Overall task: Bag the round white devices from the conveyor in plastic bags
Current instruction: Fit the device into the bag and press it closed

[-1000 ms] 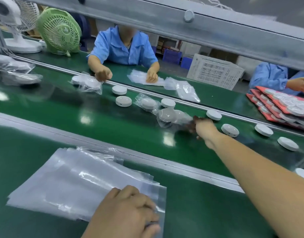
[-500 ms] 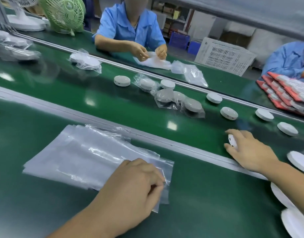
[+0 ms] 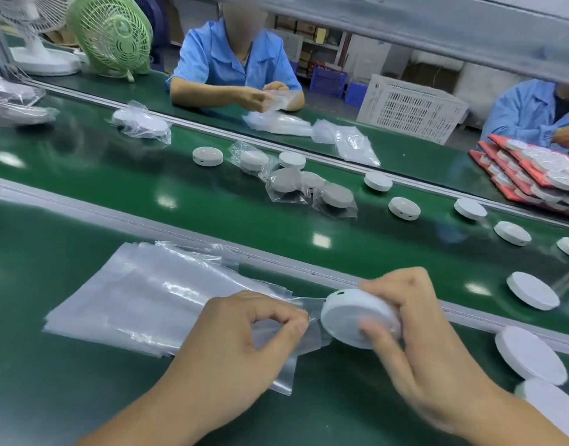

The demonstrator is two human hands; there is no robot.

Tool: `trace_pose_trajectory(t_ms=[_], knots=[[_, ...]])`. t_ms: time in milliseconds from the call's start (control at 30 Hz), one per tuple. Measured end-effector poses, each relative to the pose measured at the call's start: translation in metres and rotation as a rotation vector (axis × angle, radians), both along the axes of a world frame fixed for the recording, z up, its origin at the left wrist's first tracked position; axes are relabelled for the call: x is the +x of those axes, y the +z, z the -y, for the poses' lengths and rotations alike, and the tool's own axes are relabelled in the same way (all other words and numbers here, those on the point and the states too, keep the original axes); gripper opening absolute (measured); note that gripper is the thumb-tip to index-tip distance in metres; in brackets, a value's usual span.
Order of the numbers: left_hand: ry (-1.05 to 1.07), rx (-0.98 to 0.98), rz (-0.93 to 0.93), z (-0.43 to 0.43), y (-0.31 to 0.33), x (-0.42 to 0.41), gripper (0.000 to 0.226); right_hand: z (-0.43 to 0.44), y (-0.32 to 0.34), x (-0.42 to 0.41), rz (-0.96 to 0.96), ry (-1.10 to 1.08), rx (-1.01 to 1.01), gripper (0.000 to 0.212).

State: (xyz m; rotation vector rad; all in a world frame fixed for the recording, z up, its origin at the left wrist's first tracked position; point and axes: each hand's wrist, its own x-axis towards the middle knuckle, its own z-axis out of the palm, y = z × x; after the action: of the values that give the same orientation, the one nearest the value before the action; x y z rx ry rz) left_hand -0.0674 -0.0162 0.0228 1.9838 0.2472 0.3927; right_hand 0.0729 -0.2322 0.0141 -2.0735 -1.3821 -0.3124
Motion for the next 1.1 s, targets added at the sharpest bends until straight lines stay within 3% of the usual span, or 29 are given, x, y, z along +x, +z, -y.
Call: trace_pose_trajectory(t_ms=[67,133,200,300,367,433,500,600,700,800,900,1033,1100], knots=[[-0.004,-0.038,-0.007,0.0,0.002,0.0,0.012,-0.006,0.001,-0.005,0.163,0.086,0.037,0.039],[-0.081,-0.147,0.014,0.001,0.002,0.0,0.013,-0.011,0.001,-0.01,0.146,0.104,0.181,0.032],[-0.231,-0.338,-0.002,0.003,0.003,-0.002,0.037,-0.019,0.001,-0.022,-0.015,0.056,0.414,0.021],[-0.168,-0.266,0.079,0.013,-0.003,-0.003,0.058,-0.034,0.0,-0.037,-0.409,-0.038,0.68,0.027],[0.023,-0.277,0.186,0.02,-0.005,-0.001,0.052,-0.04,0.001,-0.042,-0.6,-0.001,0.63,0.038],[0.145,-0.461,0.257,0.021,-0.01,0.004,0.05,-0.044,0.007,-0.04,-0.721,0.045,0.482,0.045],[0.148,-0.641,0.28,0.019,-0.01,0.008,0.048,-0.052,0.013,-0.032,-0.715,0.024,0.313,0.048],[0.095,-0.685,0.265,0.011,-0.007,0.012,0.042,-0.066,0.021,-0.016,-0.573,0.098,0.189,0.054],[0.083,-0.473,0.213,0.003,-0.008,0.014,0.033,-0.085,0.027,0.009,-0.493,0.145,0.12,0.054],[0.084,0.165,0.122,-0.009,-0.018,0.012,0.055,-0.111,0.031,0.059,-0.47,-0.14,0.196,0.056],[0.02,0.717,0.114,-0.024,-0.025,0.015,0.046,-0.133,0.028,0.133,-0.649,-0.507,0.195,0.049],[-0.26,0.837,-0.006,-0.026,-0.027,0.018,0.028,-0.141,0.01,0.2,-0.956,-0.582,-0.003,0.03],[-0.315,0.879,-0.039,-0.024,-0.028,0.02,0.032,-0.139,0.004,0.204,-0.986,-0.575,-0.106,0.032]])
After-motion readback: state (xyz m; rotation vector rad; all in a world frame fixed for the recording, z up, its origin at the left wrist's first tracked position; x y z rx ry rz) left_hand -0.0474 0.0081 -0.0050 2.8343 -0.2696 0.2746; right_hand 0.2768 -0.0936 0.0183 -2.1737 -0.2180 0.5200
